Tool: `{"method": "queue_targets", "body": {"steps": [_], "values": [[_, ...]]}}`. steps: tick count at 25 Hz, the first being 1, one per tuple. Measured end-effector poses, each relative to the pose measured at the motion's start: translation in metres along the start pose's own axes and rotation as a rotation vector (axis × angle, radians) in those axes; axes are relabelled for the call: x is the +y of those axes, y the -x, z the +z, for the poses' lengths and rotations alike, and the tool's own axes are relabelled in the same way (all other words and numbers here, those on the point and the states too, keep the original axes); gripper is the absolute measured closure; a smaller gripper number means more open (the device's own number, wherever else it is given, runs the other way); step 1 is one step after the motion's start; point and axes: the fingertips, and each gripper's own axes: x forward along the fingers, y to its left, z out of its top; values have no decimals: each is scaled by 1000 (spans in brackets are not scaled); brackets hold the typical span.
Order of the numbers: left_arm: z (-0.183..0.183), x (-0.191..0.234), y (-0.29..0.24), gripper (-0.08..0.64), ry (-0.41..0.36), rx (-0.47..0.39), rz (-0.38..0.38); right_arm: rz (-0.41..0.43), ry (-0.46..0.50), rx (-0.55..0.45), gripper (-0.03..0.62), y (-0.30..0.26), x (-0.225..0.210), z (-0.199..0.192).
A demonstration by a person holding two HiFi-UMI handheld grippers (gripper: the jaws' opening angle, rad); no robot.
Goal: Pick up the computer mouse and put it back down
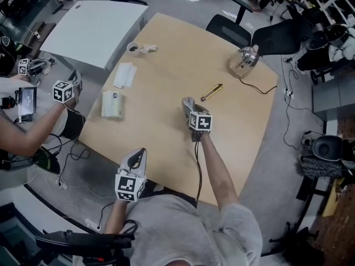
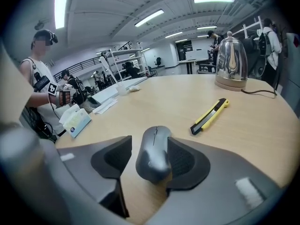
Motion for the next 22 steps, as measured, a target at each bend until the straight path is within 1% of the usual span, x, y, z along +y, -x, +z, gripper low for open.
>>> {"method": "queue_targets", "body": {"steps": [2,6,14,22], "values": [[1,-2,1,540,-4,-4,-7,4,4,-10,356,6,3,1],[5,-8,2,540,-18,-15,-24,9,14,-45,418,22,9,4],[11,-19,-2,540,-55,-37,-75,-1,-7,-133,495,56,14,9],[22,-43,-3,540,-99,-56,-142,-48,-25,-211,575,106,5,3]]}}
